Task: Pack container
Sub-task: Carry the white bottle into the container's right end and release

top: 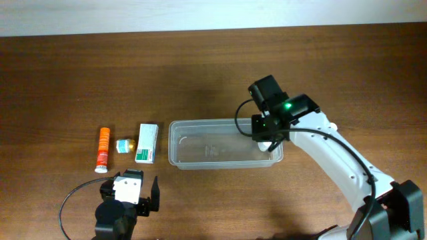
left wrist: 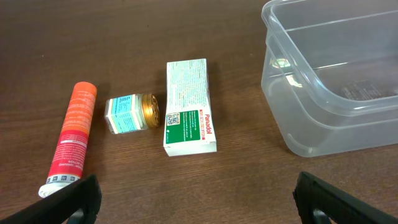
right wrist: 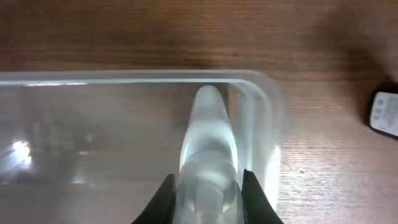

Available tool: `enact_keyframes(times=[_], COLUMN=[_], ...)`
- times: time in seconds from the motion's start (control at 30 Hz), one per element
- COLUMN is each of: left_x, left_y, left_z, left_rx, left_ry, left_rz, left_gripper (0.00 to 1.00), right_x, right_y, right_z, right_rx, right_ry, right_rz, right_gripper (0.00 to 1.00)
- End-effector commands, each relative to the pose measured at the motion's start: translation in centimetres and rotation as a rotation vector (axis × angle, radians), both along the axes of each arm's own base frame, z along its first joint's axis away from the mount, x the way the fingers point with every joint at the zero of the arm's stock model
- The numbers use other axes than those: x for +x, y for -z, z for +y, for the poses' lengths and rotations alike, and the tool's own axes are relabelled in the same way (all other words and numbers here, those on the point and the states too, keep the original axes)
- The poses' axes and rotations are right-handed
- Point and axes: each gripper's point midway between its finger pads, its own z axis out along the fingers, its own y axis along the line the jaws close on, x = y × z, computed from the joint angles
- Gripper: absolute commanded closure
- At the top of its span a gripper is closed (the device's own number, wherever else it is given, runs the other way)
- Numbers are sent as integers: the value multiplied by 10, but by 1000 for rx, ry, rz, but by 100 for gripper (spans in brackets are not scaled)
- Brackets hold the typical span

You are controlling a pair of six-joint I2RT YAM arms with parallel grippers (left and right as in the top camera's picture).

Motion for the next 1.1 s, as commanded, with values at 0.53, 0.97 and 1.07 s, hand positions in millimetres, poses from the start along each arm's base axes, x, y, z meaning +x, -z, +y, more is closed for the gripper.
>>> enact_keyframes(times=[0.53, 0.97, 1.07], left_x=[0, 0, 0], left_y=[1, 1, 1], left_z=[-1, -1, 0], left_rx=[-13, -13, -13], left_ry=[-1, -1, -2], left_rz=[-1, -1, -1], left_gripper=[0, 0, 0], right_x=[1, -20, -10], right_y=[-123, -73, -42], right_z=[-43, -176, -181], right_rx=[63, -1, 25], right_ry=[102, 440, 435], right_rz=[-327, -107, -8], right_gripper=[14, 14, 18])
